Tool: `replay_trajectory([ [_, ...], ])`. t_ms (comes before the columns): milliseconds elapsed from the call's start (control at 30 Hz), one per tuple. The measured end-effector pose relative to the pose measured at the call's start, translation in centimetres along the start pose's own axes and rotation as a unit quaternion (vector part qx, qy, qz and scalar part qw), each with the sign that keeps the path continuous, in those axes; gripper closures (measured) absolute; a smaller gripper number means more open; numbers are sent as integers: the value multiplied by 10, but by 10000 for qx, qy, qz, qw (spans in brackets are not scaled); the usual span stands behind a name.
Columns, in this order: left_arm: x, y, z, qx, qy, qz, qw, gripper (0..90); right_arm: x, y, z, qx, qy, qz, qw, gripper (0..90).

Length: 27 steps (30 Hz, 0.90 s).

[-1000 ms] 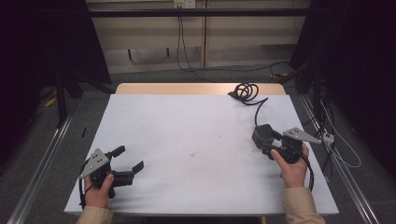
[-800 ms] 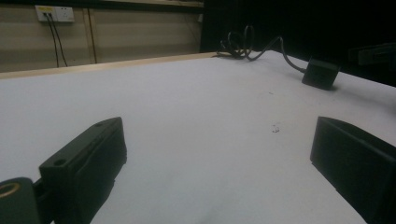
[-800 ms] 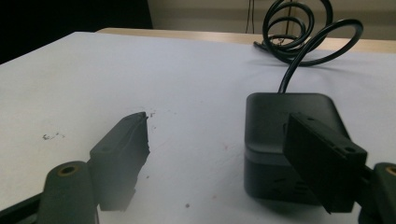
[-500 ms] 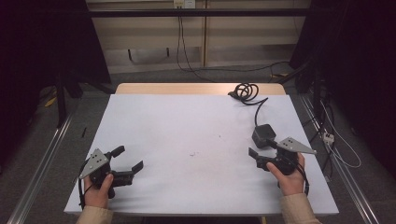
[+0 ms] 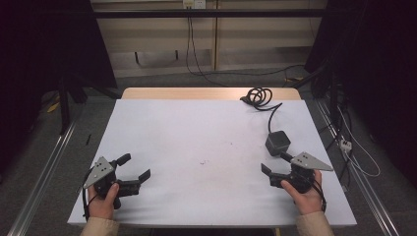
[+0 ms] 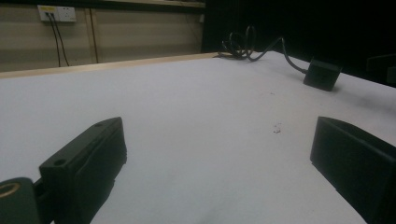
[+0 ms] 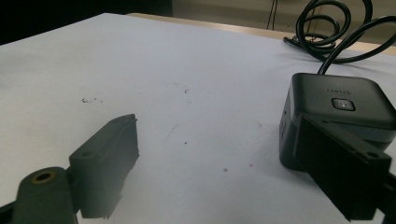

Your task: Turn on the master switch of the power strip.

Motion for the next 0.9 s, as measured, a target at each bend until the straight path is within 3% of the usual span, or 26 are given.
replay_trajectory([
  [600, 0, 1, -1, 38, 13, -7, 10000, 32, 11, 16, 8, 151, -53, 82, 9998, 122],
  [900, 0, 1, -3, 67, -7, 21, 10000, 32, 9, 18, 7, 191, -22, 106, 9998, 115],
])
Point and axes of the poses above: each handheld gripper's, and its own axes: z roughly backward along the jaws, y roughly out of its underside, x roughly to its left, the point moved 3 cm from there along -z, roughly forward along the jaws, and after that the axes turned 3 degrees about -x, right-handed, at the moved point
